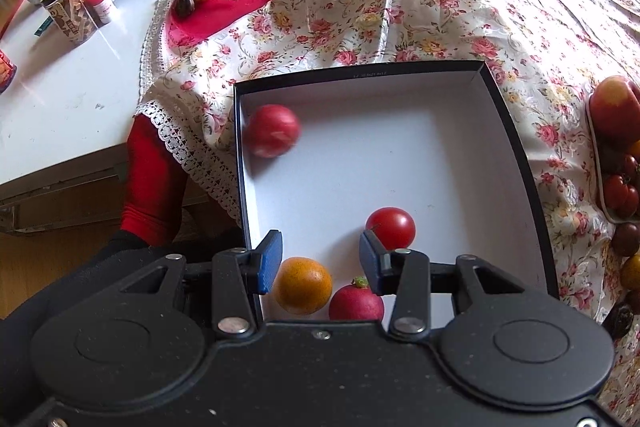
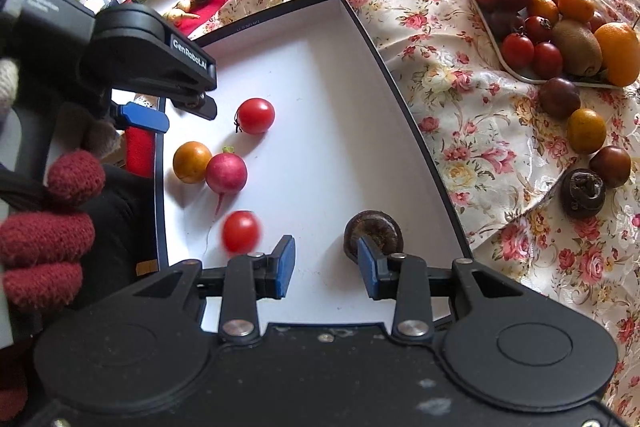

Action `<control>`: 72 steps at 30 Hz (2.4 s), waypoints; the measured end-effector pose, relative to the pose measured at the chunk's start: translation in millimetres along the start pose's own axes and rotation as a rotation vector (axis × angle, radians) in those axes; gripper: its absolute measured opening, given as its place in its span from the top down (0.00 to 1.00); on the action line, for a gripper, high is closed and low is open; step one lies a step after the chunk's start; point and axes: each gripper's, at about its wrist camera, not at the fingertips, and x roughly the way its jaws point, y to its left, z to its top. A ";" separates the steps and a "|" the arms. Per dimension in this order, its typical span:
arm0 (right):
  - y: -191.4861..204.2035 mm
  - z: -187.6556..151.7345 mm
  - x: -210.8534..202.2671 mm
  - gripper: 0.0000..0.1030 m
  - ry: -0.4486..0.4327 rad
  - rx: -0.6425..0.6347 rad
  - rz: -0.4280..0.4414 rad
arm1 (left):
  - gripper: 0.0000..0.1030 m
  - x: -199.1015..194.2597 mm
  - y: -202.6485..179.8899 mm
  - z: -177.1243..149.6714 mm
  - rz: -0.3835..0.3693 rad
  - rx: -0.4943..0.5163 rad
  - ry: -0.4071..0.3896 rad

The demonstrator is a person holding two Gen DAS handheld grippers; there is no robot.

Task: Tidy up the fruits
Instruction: 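Grasp a dark brown tomato with the right tool while the left tool approaches a passion fruit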

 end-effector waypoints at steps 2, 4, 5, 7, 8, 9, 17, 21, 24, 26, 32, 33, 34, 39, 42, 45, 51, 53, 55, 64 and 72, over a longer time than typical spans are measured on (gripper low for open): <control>-2.5 -0.5 -2.9 0.64 -0.002 0.005 -0.002 | 0.51 -0.5 -0.4 -0.8 0.001 0.005 0.001; -5.7 -0.8 -5.3 0.64 -0.003 0.012 -0.006 | 0.51 -0.1 -0.2 -0.8 0.000 0.006 0.005; -7.9 -1.2 -6.5 0.64 -0.004 0.016 -0.010 | 0.51 0.1 0.0 -1.1 -0.002 0.006 0.008; -12.8 -1.7 -7.9 0.64 -0.004 0.026 -0.014 | 0.51 0.5 0.0 -1.7 -0.005 0.008 0.014; -16.0 -1.9 -8.8 0.64 -0.003 0.031 -0.013 | 0.51 0.4 -0.2 -2.4 -0.005 0.009 0.015; -18.3 -2.1 -9.2 0.64 -0.001 0.036 -0.014 | 0.51 0.1 -0.6 -3.1 -0.005 0.013 0.014; -45.5 -4.4 -16.5 0.64 0.000 0.083 -0.034 | 0.51 -11.9 -14.5 -18.0 -0.035 0.090 0.017; -67.1 -5.4 -26.7 0.64 -0.017 0.125 -0.066 | 0.51 -22.7 -29.7 -33.2 -0.088 0.133 0.018; -88.7 -7.0 -35.6 0.64 -0.031 0.166 -0.093 | 0.51 -29.7 -43.6 -48.3 -0.112 0.172 0.020; -106.1 -8.3 -41.7 0.64 -0.039 0.200 -0.104 | 0.51 -33.6 -52.7 -59.6 -0.130 0.204 0.031; -167.3 -9.4 -55.0 0.63 -0.069 0.339 -0.184 | 0.51 -39.9 -77.8 -87.6 -0.167 0.305 0.083; -177.4 -9.2 -55.4 0.63 -0.070 0.360 -0.196 | 0.51 -40.9 -82.0 -91.3 -0.177 0.321 0.095; -187.4 -8.7 -55.5 0.63 -0.070 0.384 -0.208 | 0.51 -41.9 -86.1 -94.8 -0.187 0.335 0.105; -216.6 -2.4 -50.9 0.62 -0.064 0.435 -0.215 | 0.51 -50.7 -108.4 -101.4 -0.223 0.397 0.124; -226.2 7.7 -44.6 0.62 -0.068 0.464 -0.206 | 0.51 -55.9 -122.9 -102.3 -0.209 0.430 0.104; -230.8 20.0 -38.6 0.58 -0.073 0.462 -0.196 | 0.51 -57.9 -134.5 -102.6 -0.206 0.447 0.099; -231.5 32.9 -22.7 0.58 -0.065 0.454 -0.178 | 0.51 -51.3 -151.9 -103.9 -0.203 0.461 0.107; -229.8 34.7 -16.1 0.58 -0.061 0.452 -0.171 | 0.51 -48.0 -156.7 -104.7 -0.202 0.466 0.113; -228.3 37.0 -7.3 0.58 -0.049 0.448 -0.171 | 0.51 -45.6 -160.4 -105.2 -0.200 0.469 0.115; -227.5 37.5 -0.6 0.65 -0.056 0.429 -0.173 | 0.51 -40.6 -182.3 -97.2 -0.227 0.451 0.115; -254.5 11.4 -36.4 0.65 -0.101 0.492 -0.187 | 0.51 -38.7 -221.3 -89.8 -0.277 0.456 0.093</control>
